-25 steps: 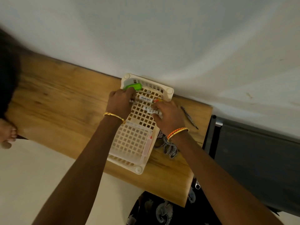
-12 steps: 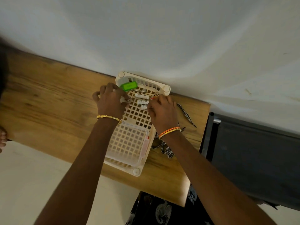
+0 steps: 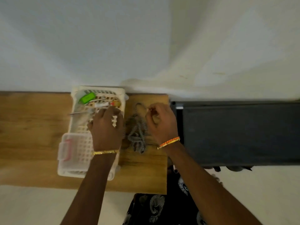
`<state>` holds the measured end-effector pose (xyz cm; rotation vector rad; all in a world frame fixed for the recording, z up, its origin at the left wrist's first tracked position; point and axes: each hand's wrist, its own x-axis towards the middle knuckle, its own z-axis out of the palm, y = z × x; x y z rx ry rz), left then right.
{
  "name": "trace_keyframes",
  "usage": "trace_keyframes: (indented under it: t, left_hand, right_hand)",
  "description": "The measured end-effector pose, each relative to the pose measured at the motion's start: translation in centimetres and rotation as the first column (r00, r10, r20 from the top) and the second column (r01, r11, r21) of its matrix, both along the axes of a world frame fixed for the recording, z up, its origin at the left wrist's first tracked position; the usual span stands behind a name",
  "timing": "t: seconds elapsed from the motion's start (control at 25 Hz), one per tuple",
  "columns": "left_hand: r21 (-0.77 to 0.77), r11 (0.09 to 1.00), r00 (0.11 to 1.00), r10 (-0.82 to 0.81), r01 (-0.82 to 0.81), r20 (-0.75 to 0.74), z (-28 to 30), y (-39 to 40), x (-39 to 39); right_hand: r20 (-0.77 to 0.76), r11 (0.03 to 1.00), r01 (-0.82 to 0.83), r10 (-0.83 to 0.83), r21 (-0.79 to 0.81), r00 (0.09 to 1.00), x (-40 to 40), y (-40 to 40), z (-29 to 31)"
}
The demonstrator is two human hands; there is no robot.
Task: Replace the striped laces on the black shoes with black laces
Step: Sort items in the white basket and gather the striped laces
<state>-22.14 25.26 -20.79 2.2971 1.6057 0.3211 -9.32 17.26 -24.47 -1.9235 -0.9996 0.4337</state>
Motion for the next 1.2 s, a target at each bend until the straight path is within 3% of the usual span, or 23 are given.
trace_keyframes:
  t: [0.2,0.36,0.48,0.6,0.68,0.76,1.04,1.12,1.2]
  left_hand:
    - [0.004,0.916,0.905,-0.398,0.402,0.151,0.1,-11.0,9.1]
    - [-0.017,0.732,0.729,-0.676,0.681,0.111,-1.9,-21.3,17.4]
    - [-0.14,0.51,0.514,-0.858,0.849,-0.006,-3.7,-30.9,23.8]
    - [-0.263,0.238,0.211,-0.969,0.935,-0.126,-5.6,-39.5,28.8]
    - [-0.303,0.057,0.005,-0.985,0.951,-0.172,-7.0,-45.6,31.7]
    - [-0.31,-0.077,-0.136,-0.975,0.948,-0.173,-8.9,-51.4,34.0]
    - [-0.37,-0.33,-0.424,-0.881,0.868,-0.21,-20.2,-66.3,37.2]
    - [-0.406,-0.373,-0.487,-0.844,0.834,-0.223,-24.9,-69.0,37.6]
    - [-0.446,-0.404,-0.539,-0.809,0.799,-0.234,-30.1,-70.6,37.7]
  right_hand:
    - [0.017,0.943,0.334,-0.334,0.002,0.942,6.2,-12.3,-0.4]
    - [0.106,0.767,0.638,-0.63,-0.067,0.769,11.8,-25.6,-1.8]
    - [0.135,0.565,0.813,-0.802,-0.145,0.582,15.4,-37.1,-3.3]
    - [0.134,0.37,0.908,-0.907,-0.197,0.398,17.2,-46.6,-4.6]
    - [0.13,0.25,0.943,-0.95,-0.221,0.282,18.0,-53.3,-5.8]
    - [0.129,0.146,0.958,-0.975,-0.248,0.181,18.3,-59.7,-7.5]
    - [0.07,-0.224,0.839,-0.973,-0.497,-0.218,15.2,-75.5,-18.5]
    - [0.053,-0.282,0.761,-0.949,-0.585,-0.311,13.5,-78.4,-24.0]
    - [0.059,-0.28,0.687,-0.943,-0.671,-0.327,12.1,-80.8,-30.0]
